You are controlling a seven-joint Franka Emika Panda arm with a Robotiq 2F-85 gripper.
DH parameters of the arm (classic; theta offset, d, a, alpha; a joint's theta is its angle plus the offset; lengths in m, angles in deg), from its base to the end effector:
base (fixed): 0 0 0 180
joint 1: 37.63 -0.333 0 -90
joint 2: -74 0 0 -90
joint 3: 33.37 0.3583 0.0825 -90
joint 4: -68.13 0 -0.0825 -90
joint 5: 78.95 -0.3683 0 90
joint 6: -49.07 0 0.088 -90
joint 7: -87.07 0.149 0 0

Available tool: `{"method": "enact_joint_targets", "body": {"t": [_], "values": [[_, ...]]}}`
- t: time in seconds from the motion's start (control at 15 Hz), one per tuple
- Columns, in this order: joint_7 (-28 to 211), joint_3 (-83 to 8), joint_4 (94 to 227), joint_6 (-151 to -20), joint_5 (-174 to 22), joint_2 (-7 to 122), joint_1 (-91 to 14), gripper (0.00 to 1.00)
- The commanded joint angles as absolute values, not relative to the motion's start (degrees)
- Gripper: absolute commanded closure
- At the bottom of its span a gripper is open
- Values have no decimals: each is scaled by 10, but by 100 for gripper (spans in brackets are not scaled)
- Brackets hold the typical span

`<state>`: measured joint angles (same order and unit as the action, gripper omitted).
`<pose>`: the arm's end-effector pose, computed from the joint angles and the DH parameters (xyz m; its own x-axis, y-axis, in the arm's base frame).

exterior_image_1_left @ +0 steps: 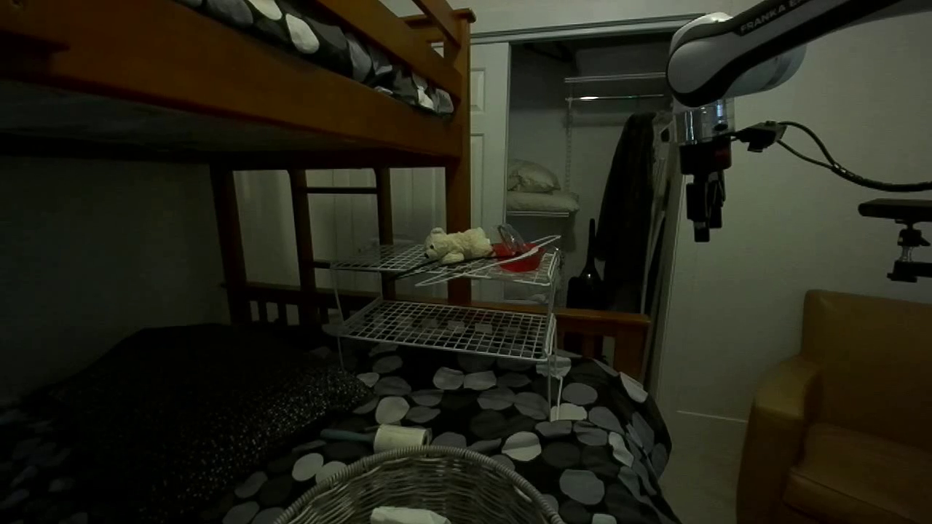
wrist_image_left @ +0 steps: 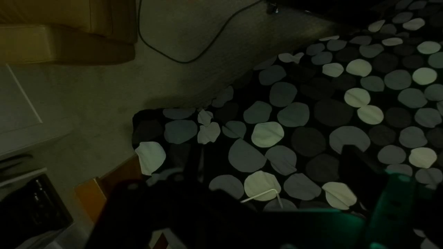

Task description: Pick up the basket and move it forward on the table

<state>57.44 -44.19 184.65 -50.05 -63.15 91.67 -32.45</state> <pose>0.4079 -0.1652 0.5760 0.9553 0.2750 -0.1090 0.2912 -0.9388 0.1837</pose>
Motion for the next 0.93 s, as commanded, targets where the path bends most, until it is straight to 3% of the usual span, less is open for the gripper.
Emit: {"method": "enact_joint_targets", "body": {"t": [0.0,0.4,0.87], "values": [[574,-442,1845,-499,-632,916,-325,0],[569,-443,1841,-497,-649,915,-330,0],[689,-335,1845,-422,-796,884,-417,0]]}}
